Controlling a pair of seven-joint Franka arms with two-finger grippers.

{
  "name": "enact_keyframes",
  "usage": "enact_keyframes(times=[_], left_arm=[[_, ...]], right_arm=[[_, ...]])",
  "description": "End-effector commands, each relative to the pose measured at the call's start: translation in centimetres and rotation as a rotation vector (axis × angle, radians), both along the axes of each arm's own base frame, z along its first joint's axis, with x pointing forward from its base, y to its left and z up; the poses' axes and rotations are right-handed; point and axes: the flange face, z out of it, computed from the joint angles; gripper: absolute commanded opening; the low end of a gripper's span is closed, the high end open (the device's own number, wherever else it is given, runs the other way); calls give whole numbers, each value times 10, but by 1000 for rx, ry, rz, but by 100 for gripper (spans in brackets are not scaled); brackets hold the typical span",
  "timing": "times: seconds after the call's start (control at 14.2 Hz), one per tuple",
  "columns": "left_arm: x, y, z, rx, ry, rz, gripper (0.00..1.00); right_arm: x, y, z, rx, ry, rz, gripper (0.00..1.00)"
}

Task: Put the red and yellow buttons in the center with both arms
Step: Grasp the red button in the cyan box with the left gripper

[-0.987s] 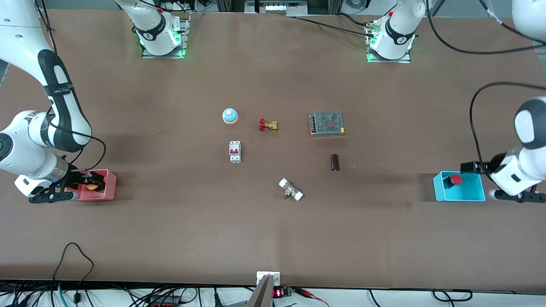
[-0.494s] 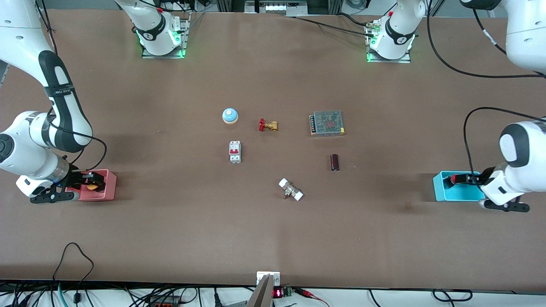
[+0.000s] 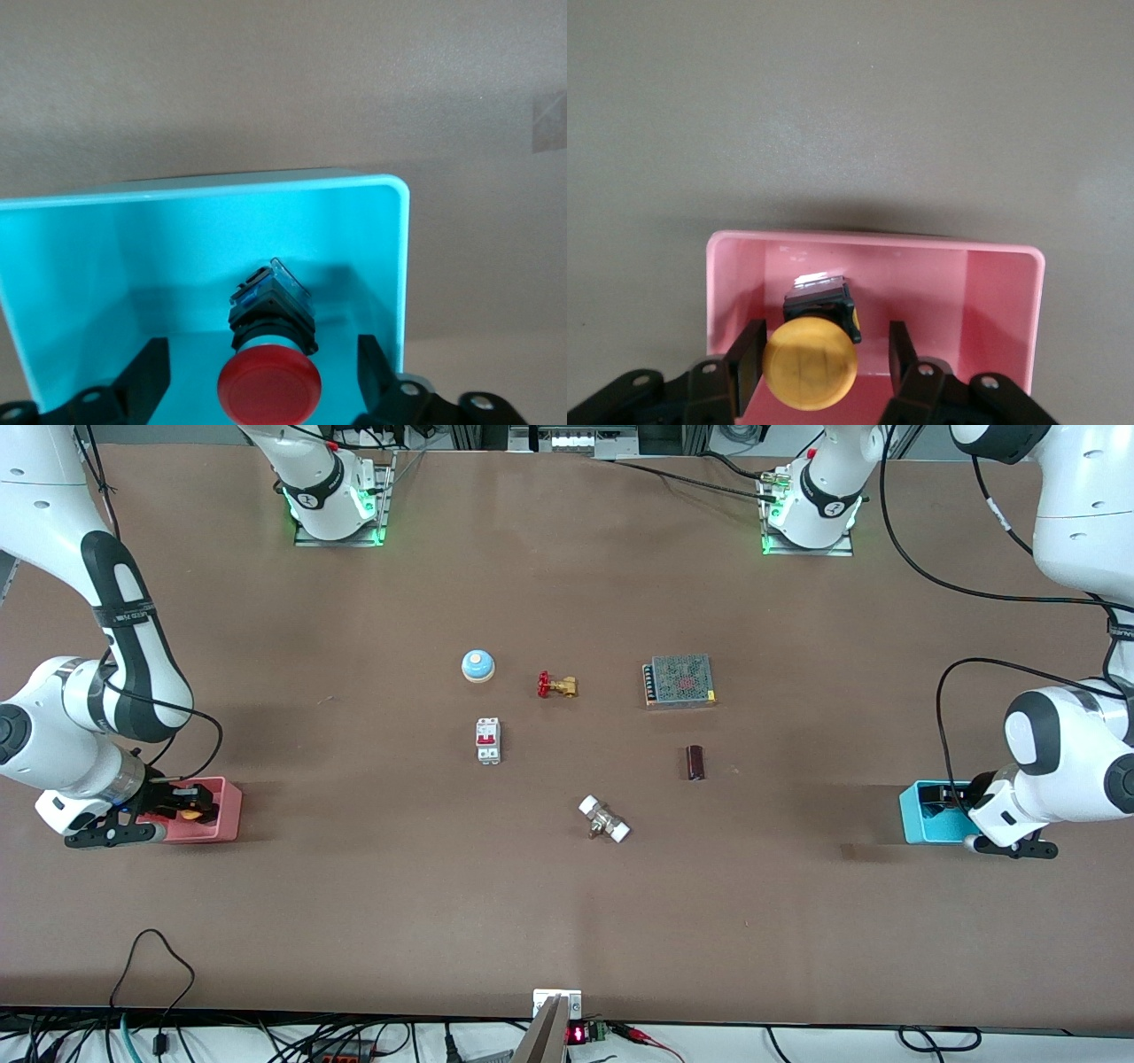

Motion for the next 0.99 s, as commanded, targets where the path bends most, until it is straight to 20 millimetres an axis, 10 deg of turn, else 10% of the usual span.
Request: enact_keyframes(times=[0.0, 0.28, 0.63, 0.92], left_arm=[[-4, 7, -4, -27, -4, 6, 66], [-2, 5, 7, -34, 11, -56, 8], [13, 1, 98, -49, 10, -179, 8], [7, -80, 138, -67, 99, -215, 8]], right_arm=[[2, -1, -2, 4, -7, 10, 57], [2, -1, -2, 2, -3, 20, 44], [1, -1, -3, 2, -1, 23, 38], [2, -1, 0, 1, -6, 26, 33]])
